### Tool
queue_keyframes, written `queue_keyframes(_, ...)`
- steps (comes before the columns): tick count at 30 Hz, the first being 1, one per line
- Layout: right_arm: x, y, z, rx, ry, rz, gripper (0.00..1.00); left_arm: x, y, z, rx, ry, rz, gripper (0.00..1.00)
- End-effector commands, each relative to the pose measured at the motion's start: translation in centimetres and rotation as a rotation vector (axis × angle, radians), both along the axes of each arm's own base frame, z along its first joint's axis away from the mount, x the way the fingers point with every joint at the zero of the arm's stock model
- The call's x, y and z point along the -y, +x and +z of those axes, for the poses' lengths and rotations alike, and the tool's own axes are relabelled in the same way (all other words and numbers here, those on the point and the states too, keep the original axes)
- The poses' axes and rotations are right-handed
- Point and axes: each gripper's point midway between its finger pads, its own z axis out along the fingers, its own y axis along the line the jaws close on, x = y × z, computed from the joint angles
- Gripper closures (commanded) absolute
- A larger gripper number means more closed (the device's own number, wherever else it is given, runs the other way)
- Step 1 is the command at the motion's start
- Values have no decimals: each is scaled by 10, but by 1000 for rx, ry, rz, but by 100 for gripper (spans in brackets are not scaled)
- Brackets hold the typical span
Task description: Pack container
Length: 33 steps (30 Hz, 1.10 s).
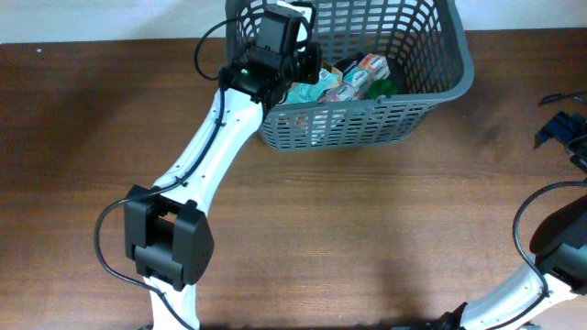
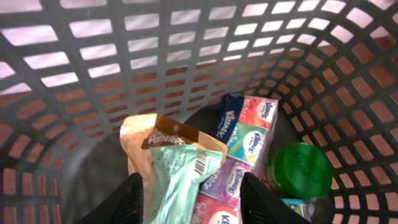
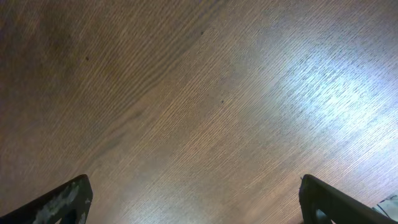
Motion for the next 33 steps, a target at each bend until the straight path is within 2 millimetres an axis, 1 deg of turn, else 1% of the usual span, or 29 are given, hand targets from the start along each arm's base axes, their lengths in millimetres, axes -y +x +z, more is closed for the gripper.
queue_keyframes(1, -2, 1, 4, 11, -6, 11, 1, -12, 9, 15, 44, -4, 22, 58)
queue_keyframes(2, -2, 1, 4, 11, -6, 11, 1, -16, 11, 28, 68, -14, 29, 57)
queue_keyframes(4, -2, 1, 4, 11, -6, 11, 1, -25, 14, 64, 132, -41, 46, 58)
queue_keyframes(6, -2, 1, 4, 11, -6, 11, 1, -39, 13, 110, 214, -74, 67, 57)
queue_keyframes(7, -2, 1, 4, 11, -6, 11, 1, -49, 9, 133, 252, -87, 81, 53)
queue_keyframes(8, -2, 1, 4, 11, -6, 11, 1, -59, 5, 151, 278, -96, 94, 49)
queue_keyframes(9, -2, 1, 4, 11, -6, 11, 1, -71, -1, 169, 299, -101, 112, 40)
queue_keyframes(10, -2, 1, 4, 11, -6, 11, 1, -85, -8, 182, 312, -101, 132, 33)
queue_keyframes(12, -2, 1, 4, 11, -6, 11, 1, -112, -20, 197, 315, -95, 175, 23)
queue_keyframes(14, -2, 1, 4, 11, -6, 11, 1, -142, -35, 205, 295, -79, 223, 22)
queue_keyframes(16, -2, 1, 4, 11, -6, 11, 1, -167, -47, 207, 269, -65, 268, 20)
queue_keyframes(18, -2, 1, 4, 11, -6, 11, 1, -198, -62, 208, 235, -47, 327, 17)
queue_keyframes(21, -2, 1, 4, 11, -6, 11, 1, -241, -84, 207, 187, -25, 417, 17)
queue_keyframes(24, -2, 1, 4, 11, -6, 11, 1, -276, -106, 207, 151, -12, 497, 17)
queue_keyframes(28, -2, 1, 4, 11, -6, 11, 1, -303, -131, 212, 135, -5, 567, 16)
queue_keyframes(30, -2, 1, 4, 11, -6, 11, 1, -309, -143, 215, 130, -2, 585, 16)
queue_keyframes(33, -2, 1, 4, 11, -6, 11, 1, -311, -164, 218, 120, 19, 589, 17)
